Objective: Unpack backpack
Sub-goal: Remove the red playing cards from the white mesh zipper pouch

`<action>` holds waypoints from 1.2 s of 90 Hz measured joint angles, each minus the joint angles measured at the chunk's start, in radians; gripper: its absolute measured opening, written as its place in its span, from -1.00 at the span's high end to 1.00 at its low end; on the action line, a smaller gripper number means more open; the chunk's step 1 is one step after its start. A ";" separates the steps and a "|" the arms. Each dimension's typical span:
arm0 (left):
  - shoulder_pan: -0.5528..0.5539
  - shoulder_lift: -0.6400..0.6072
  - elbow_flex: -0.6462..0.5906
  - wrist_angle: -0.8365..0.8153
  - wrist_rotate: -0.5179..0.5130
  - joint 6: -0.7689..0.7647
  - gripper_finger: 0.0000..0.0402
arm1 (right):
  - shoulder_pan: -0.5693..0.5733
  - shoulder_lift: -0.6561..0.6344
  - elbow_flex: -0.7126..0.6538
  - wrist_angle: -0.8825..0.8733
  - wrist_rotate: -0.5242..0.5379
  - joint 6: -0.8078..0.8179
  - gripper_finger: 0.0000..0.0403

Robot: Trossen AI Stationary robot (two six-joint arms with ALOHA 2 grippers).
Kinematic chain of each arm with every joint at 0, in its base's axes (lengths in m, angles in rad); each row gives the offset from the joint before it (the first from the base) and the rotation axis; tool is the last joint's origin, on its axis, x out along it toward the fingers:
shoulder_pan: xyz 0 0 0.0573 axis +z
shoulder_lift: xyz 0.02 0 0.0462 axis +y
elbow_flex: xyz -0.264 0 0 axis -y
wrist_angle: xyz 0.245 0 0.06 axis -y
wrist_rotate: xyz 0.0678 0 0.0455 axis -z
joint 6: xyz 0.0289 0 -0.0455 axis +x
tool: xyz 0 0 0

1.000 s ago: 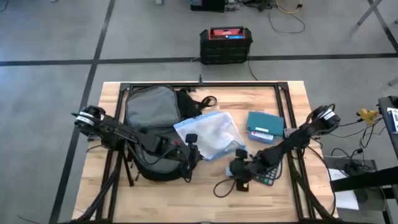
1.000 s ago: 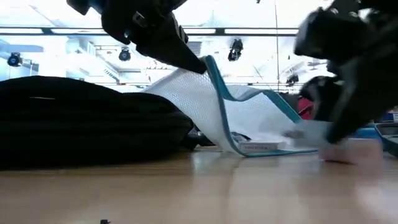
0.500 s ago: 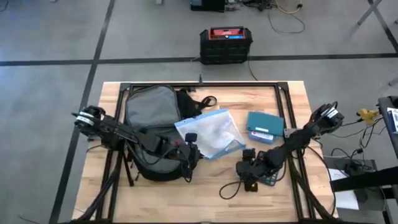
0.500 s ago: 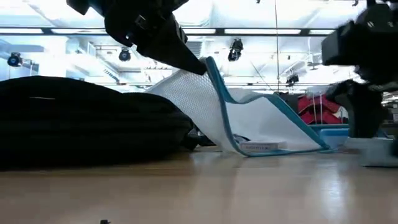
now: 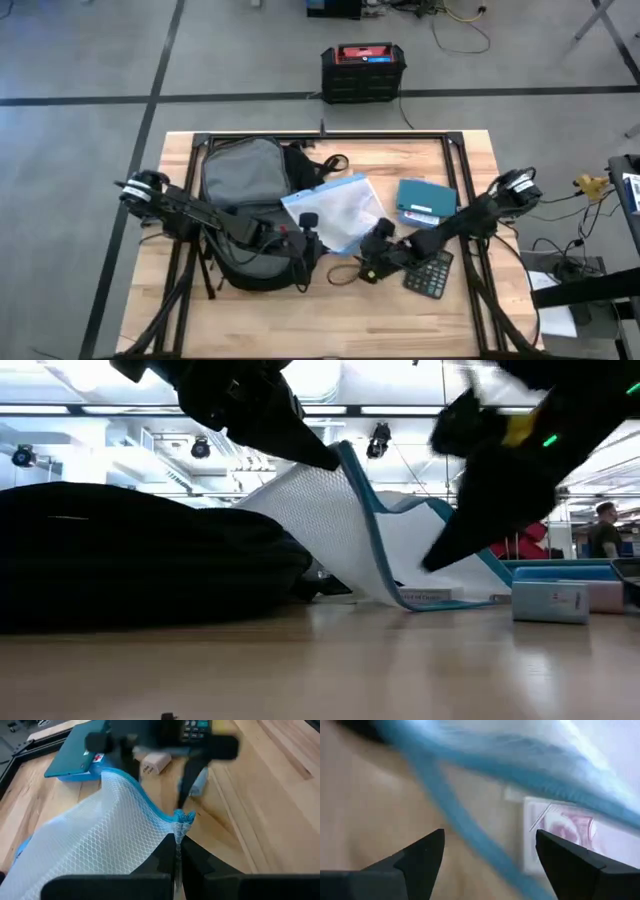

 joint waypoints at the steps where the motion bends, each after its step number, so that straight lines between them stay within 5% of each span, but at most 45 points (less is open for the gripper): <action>1: 0.000 0.000 0.000 0.000 0.000 0.000 1.00 | -0.006 0.006 0.000 0.005 0.000 -0.005 -0.43; 23: 0.000 0.000 0.000 -0.073 0.003 -0.027 1.00 | -0.095 0.058 0.000 0.008 -0.063 -0.089 -0.32; 53: 0.000 -0.017 0.000 -0.088 0.000 -0.049 1.00 | -0.075 -0.103 -0.006 -0.334 -0.082 0.048 -0.22; 72: 0.000 -0.017 0.000 -0.067 0.000 -0.050 1.00 | -0.028 -0.135 -0.023 -0.322 0.057 0.347 -0.22; 95: 0.000 -0.017 0.000 0.011 0.000 -0.042 1.00 | -0.031 -0.024 -0.024 -0.241 0.070 0.704 -0.31; 108: -0.001 -0.016 0.000 0.013 0.001 -0.042 1.00 | -0.062 -0.021 -0.023 -0.239 0.099 0.743 -0.40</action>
